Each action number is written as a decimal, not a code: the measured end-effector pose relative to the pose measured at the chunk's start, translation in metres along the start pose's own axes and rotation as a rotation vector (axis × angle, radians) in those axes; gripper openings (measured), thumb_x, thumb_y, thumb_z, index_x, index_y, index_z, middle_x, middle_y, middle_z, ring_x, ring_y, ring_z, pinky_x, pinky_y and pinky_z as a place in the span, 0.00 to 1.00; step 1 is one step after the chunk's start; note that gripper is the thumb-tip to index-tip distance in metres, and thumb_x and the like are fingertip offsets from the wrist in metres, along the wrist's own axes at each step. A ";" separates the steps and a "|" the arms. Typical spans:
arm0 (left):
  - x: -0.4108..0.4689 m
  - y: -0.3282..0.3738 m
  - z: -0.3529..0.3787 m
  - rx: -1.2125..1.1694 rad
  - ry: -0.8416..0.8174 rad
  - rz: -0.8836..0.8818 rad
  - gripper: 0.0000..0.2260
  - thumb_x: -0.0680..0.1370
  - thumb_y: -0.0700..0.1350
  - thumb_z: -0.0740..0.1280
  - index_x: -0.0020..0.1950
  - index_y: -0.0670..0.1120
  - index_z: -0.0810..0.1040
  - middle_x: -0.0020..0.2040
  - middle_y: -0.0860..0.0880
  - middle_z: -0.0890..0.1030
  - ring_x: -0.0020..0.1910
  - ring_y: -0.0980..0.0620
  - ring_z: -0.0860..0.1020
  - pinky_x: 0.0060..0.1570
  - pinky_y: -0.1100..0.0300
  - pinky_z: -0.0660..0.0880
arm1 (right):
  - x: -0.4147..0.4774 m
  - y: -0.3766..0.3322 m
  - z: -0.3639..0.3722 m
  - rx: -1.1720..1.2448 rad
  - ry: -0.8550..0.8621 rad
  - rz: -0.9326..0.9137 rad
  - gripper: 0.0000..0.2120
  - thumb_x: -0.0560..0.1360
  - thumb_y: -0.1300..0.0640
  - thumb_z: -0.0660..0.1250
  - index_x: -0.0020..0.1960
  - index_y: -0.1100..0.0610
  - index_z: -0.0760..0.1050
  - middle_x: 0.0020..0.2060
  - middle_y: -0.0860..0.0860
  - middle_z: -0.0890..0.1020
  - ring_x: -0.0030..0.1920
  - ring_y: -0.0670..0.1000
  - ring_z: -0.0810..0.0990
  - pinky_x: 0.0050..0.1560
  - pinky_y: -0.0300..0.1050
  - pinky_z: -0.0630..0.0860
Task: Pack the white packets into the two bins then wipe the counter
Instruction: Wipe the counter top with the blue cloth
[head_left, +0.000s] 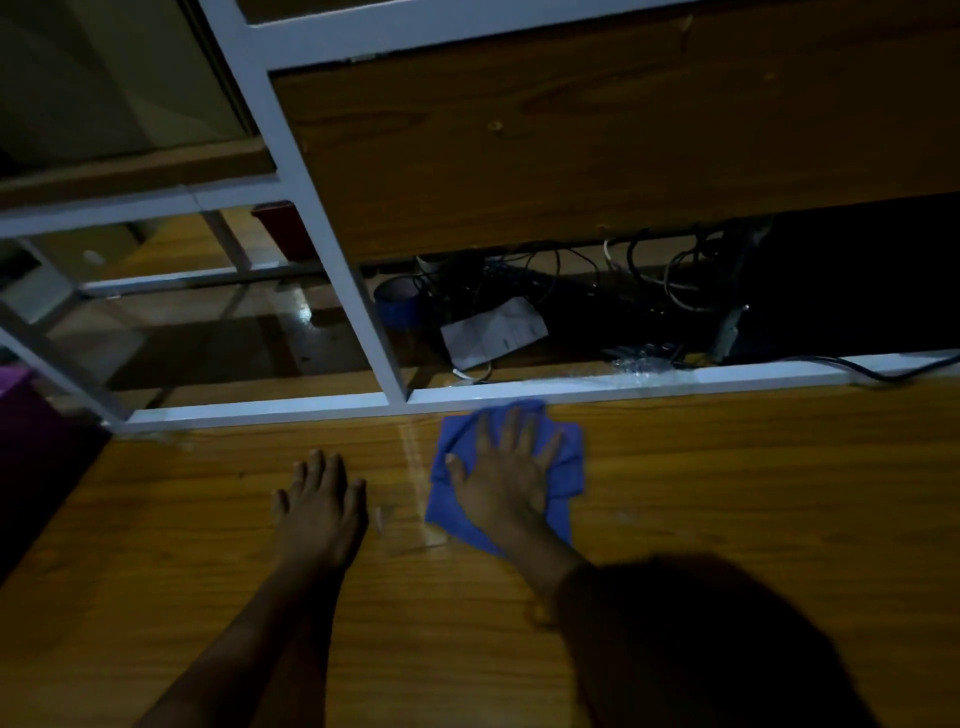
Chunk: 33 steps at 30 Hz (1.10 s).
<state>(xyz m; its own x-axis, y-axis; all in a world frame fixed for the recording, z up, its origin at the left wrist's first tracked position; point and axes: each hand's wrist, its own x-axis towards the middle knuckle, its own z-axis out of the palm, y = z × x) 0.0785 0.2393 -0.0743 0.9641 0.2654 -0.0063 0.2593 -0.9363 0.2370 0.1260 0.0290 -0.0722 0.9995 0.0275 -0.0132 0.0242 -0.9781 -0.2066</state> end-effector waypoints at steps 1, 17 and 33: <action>0.000 -0.002 -0.001 -0.006 -0.002 -0.003 0.30 0.82 0.62 0.46 0.79 0.47 0.52 0.80 0.45 0.52 0.79 0.44 0.49 0.74 0.40 0.47 | -0.007 -0.009 0.000 -0.001 -0.033 -0.150 0.36 0.77 0.31 0.45 0.79 0.49 0.48 0.78 0.58 0.47 0.77 0.63 0.43 0.68 0.73 0.31; -0.098 -0.109 -0.009 -0.058 -0.043 0.077 0.33 0.79 0.65 0.41 0.80 0.49 0.49 0.80 0.51 0.45 0.79 0.52 0.42 0.77 0.48 0.45 | -0.017 -0.031 0.007 0.005 -0.019 0.052 0.35 0.77 0.31 0.47 0.78 0.49 0.52 0.79 0.55 0.51 0.77 0.63 0.46 0.70 0.73 0.37; -0.222 -0.173 -0.033 -0.096 -0.020 0.196 0.30 0.81 0.58 0.44 0.78 0.44 0.58 0.79 0.46 0.55 0.79 0.47 0.51 0.76 0.49 0.51 | -0.205 -0.078 0.026 -0.036 -0.053 -0.183 0.34 0.75 0.29 0.45 0.78 0.42 0.51 0.79 0.49 0.52 0.78 0.58 0.47 0.70 0.70 0.36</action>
<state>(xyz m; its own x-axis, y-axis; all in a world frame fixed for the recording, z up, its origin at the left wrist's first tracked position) -0.1821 0.3503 -0.0822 0.9967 0.0753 0.0296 0.0615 -0.9430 0.3271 -0.0810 0.1050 -0.0785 0.9761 0.2153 -0.0307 0.2068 -0.9626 -0.1749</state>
